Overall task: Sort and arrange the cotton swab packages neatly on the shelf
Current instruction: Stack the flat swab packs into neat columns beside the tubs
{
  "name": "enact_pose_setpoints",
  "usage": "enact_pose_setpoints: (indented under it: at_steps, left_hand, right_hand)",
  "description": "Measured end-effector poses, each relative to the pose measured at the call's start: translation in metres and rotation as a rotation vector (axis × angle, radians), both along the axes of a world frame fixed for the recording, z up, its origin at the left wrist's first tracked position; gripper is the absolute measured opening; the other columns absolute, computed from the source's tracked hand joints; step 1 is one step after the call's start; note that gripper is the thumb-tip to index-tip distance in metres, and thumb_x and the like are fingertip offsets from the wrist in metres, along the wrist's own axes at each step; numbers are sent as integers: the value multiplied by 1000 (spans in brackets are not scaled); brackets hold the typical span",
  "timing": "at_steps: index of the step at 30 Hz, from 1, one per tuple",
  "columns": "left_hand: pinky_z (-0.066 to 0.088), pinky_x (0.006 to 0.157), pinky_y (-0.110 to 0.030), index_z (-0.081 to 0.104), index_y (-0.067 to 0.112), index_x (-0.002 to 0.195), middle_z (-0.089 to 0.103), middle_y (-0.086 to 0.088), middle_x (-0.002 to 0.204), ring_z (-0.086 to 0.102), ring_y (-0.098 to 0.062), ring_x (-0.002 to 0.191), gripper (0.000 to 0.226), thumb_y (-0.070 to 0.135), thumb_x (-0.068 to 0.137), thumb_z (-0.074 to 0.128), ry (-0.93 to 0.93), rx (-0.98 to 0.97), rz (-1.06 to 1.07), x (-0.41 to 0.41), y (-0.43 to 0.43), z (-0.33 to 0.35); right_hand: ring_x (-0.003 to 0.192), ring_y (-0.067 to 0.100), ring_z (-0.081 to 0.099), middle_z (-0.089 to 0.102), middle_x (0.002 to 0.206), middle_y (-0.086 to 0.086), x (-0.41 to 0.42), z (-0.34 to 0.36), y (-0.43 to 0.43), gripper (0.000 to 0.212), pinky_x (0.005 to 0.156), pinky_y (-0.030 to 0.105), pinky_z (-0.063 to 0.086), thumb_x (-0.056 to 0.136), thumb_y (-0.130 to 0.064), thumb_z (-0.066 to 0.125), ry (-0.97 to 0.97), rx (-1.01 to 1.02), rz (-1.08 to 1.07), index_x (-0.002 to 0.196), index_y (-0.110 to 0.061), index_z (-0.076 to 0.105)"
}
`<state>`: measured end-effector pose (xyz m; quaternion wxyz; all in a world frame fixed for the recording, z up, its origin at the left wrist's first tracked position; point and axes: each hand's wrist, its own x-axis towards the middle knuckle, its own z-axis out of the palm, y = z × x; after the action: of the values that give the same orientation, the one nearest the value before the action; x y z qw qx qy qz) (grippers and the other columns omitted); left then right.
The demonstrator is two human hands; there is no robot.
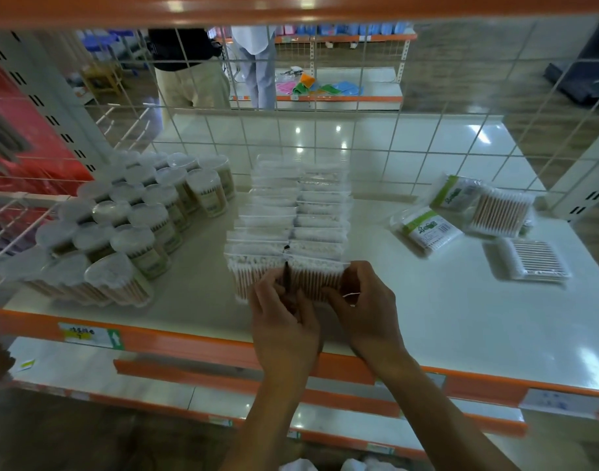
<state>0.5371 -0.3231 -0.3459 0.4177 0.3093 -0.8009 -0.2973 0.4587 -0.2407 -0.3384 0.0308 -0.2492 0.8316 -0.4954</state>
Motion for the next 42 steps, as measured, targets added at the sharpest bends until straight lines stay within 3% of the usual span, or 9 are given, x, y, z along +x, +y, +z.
enact_pose_setpoints:
  at_steps: [7,11,15,20,28,35,39,42]
  left_hand:
    - [32,66,-5,53,8,113,51,1,103,50,-10,86,39,2,77,66,-76,45,-10,-1,-3,-5]
    - [39,66,-19,53,9,115,50,3,101,53,-16,86,38,7,78,62,-67,31,-17,-1,-4,-5]
    - [35,68,-7,53,8,113,48,4,100,51,-13,85,36,11,77,57,-22,3,-32,0,-2,-6]
    - [35,72,-4,46,14,116,50,-3,103,49,-12,90,35,16,81,52,-3,-44,-86,-1,1,-6]
    - [49,70,-25,47,18,110,49,-3,105,54,-18,90,29,17,82,53,18,-105,-206,-10,28,-5]
    - [47,76,-26,48,22,112,52,7,104,57,-15,92,28,15,85,46,4,-141,-430,-33,50,6]
    - [41,78,-19,48,26,111,56,3,105,52,-12,95,30,16,83,44,-56,-133,-454,-53,57,9]
    - [40,78,-20,54,17,110,59,-3,101,53,-15,93,29,11,82,45,-81,-204,-449,-66,59,5]
  right_hand:
    - [77,13,60,64,91,0,-2,-1,-4,28,67,30,52,78,-18,73,31,21,9,98,-13,54]
    - [77,13,60,64,91,1,-2,-1,-5,28,67,28,50,78,-19,73,43,27,-6,97,-12,52]
    - [76,9,60,64,90,-2,-2,-3,-2,31,67,26,51,78,-24,74,11,9,7,98,-15,53]
    - [77,6,59,60,88,-7,-6,-3,7,37,67,19,50,77,-31,74,13,-4,-14,105,-15,55]
    - [78,7,59,63,92,-3,-15,-4,24,27,65,11,45,84,-28,68,49,16,-55,104,-14,59]
    - [91,13,59,64,98,-3,-45,-7,46,19,78,34,52,86,-22,65,151,82,-128,103,-15,61]
    - [106,20,52,62,110,2,-66,-7,55,23,82,26,41,86,-20,63,211,202,-182,108,-13,62]
    - [108,26,47,58,113,7,-83,-7,58,28,82,28,38,84,-21,65,265,269,-240,109,-11,61]
